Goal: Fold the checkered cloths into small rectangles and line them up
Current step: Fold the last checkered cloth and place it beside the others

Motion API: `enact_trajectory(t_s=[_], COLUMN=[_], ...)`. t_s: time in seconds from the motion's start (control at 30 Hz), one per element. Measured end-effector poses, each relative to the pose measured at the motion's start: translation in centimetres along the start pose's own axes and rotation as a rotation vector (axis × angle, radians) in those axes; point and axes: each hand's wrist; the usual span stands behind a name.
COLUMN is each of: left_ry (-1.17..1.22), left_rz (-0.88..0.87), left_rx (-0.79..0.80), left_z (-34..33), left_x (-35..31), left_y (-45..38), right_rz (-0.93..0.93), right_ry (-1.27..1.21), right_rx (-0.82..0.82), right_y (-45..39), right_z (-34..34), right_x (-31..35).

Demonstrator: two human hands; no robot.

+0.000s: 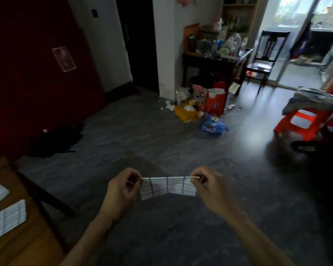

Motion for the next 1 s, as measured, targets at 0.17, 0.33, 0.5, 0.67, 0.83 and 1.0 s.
enact_trajectory(t_s=[0.17,0.33,0.5,0.67,0.83,1.0], left_ry=[-0.039,-0.070,-0.100,-0.164,-0.213,-0.312], left_rz=[0.153,0.227,0.241,0.289,0.375,0.530], left_rx=[-0.110,-0.154,-0.240,-0.262,-0.353,-0.407], left_z=[0.5,1.7,2.9,5.9,10.4,13.9], left_x=[0.6,3.4,8.9,14.2,18.9,21.5], left_y=[-3.2,-5.9,-9.5,-13.1,-14.6,-13.5], right_rz=[0.078,0.111,0.159,0.222,0.318,0.410], right_ry=[-0.042,-0.051,-0.016,0.053,0.030,-0.039], right_rx=[0.159,0.288,0.355,0.414,0.513,0.669], right_y=[-7.8,-13.8,-20.3,-27.8,-34.1,-38.0], right_z=[-0.9,-4.5,-8.8,-13.8,-20.7,-28.0], right_x=[-1.4,-1.5,-0.9,2.1,5.7,8.4])
Point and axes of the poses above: each hand's wrist, its own y-axis away from the middle knuckle, its own z-axis out of the back of the hand, x = y × z, and after that the axes turned 4 degrees about -z, right-handed
